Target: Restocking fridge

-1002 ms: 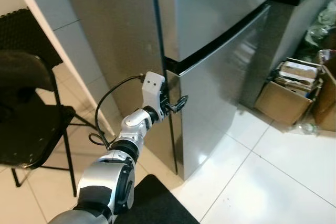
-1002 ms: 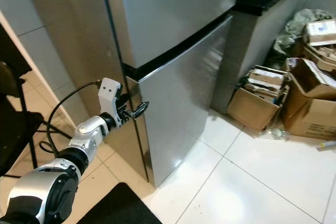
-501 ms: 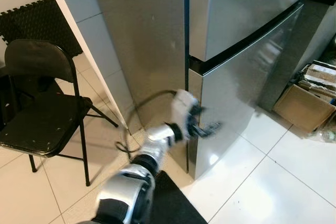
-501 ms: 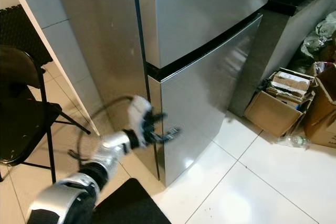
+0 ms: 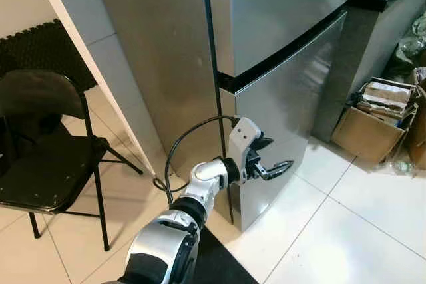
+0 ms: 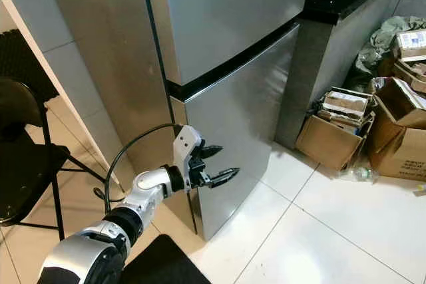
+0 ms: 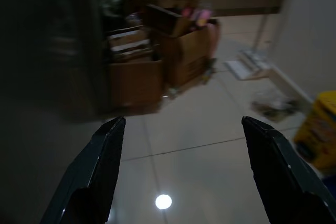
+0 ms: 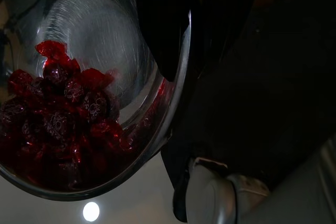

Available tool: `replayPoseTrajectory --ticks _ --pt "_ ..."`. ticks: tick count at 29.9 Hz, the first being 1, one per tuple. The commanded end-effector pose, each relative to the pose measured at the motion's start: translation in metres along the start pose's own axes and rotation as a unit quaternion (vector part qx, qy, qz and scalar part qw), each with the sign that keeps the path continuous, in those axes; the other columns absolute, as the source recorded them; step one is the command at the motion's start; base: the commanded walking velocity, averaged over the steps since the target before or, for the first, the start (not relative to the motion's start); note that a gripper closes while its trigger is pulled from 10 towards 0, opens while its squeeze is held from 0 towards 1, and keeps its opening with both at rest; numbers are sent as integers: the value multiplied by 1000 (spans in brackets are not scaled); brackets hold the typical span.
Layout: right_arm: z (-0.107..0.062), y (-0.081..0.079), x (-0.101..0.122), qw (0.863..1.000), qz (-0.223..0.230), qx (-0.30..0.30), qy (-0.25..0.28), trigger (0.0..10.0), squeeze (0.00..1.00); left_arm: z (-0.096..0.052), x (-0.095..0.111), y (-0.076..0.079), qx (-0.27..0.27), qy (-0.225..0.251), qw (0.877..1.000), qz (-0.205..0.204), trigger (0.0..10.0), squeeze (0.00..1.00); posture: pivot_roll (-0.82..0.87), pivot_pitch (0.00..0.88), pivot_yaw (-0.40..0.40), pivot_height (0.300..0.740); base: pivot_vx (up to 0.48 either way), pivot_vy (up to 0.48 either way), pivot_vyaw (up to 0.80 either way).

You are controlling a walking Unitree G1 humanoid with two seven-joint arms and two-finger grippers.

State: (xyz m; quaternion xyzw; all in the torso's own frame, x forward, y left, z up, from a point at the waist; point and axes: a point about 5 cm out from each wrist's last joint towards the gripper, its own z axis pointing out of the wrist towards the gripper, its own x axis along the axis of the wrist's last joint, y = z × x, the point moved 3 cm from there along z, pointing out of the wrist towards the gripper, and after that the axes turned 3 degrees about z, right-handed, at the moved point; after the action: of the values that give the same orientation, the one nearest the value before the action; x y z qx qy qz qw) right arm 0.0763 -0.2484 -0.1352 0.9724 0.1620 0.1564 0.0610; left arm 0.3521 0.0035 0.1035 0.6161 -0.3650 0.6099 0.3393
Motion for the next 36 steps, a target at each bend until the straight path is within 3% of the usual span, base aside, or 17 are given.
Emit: replayPoseTrajectory --ticks 1,3,6,10,11,12,14,19,22,25,36 --pt "1 -4 0 1000 4 2 -4 10000 0 -8 -12 -2 23 -11 1000 -8 10000 0 -144 46 62 740 0 0 0" --pt "1 -5 1 1000 5 2 -4 10000 0 -14 -18 -5 38 -17 999 -15 10000 0 -138 31 60 740 0 0 0" --pt "3 -6 7 1000 6 3 -3 10000 0 -41 -47 -13 91 -54 994 -33 10000 0 -120 1 59 740 0 0 0" --pt "5 -6 14 1000 8 3 1 10000 0 -84 -87 -19 167 -99 976 -103 10000 0 -108 0 54 740 0 -86 0" --pt "5 -6 14 1000 8 3 1 10000 0 -84 -87 -19 167 -99 976 -103 10000 0 -108 0 54 740 0 -345 0" --pt "5 -6 17 1000 6 4 3 10000 0 -104 -103 -18 196 -118 966 -122 10000 0 -99 0 41 740 0 -480 0" --pt "6 -6 19 1000 1 6 4 10000 0 -116 -111 -18 218 -120 959 -138 10000 0 -93 0 33 740 0 -472 0" --pt "6 -4 23 1000 -6 7 5 10000 0 -124 -115 -20 247 -111 950 -153 10000 0 -84 0 18 740 0 -472 0" --pt "7 -1 31 999 -38 12 12 10000 0 -132 -111 -31 297 -97 939 -144 10000 0 -74 0 -9 740 0 0 0" --pt "7 2 40 999 -49 12 19 10000 0 -133 -109 -35 313 -92 934 -144 10000 0 -66 0 -19 740 0 0 0" --pt "8 9 60 997 -67 8 38 10000 0 -132 -100 -41 311 -82 940 -117 10000 0 -48 0 -32 740 0 -87 0"
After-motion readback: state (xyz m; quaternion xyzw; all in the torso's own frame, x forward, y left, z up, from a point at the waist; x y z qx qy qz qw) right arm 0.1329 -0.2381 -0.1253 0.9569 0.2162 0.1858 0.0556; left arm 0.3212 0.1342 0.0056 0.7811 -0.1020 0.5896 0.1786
